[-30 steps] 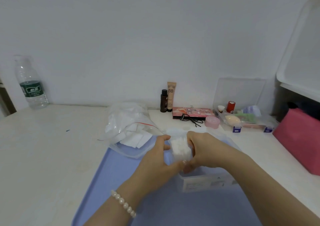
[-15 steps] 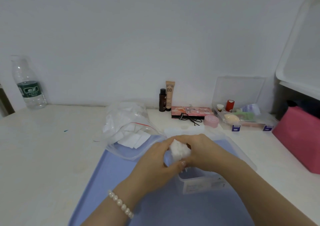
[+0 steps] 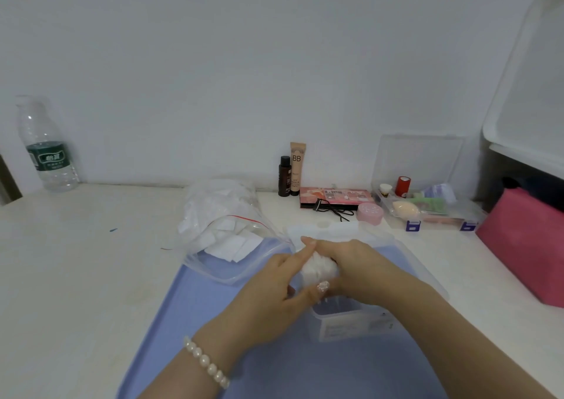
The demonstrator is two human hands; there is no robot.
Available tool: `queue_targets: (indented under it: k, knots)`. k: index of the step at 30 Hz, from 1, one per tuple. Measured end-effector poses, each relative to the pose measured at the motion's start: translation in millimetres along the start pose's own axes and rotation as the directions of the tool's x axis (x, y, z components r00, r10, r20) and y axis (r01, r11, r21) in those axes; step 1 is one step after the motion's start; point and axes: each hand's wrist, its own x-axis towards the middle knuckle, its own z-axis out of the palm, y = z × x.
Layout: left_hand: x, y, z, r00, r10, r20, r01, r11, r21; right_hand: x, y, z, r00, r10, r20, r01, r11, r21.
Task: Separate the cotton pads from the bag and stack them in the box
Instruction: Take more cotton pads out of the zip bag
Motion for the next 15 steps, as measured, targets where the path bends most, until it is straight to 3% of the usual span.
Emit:
queue_targets:
  k: [4,8,12,15]
  knots:
    - [-0.7,3.0,-2.2,0.997,-0.058,0.044,0.055,0.996,0.067,-4.8,-0.3,-10.6,0.994,0.061,0.093,-0.074,0.987,0.139]
    - [-3.0,4.2,-4.6,1.000,-0.016,0.014,0.016,0.999,0.035,-12.5,2.5,-30.2,0.992,0.096,0.085,-0.114,0.964,0.241]
    - [-10.3,11.5,-18.1,0.990,0.025,-0.139,0.002,0.982,0.187,-16.4,7.1,-44.0,0.992,0.117,0.045,-0.125,0.949,0.290]
    - [-13.9,14.5,-33.2,0.929,0.083,-0.360,-0.064,0.996,0.063,-16.5,8.1,-46.1,0.995,0.097,-0.007,-0.089,0.942,0.323]
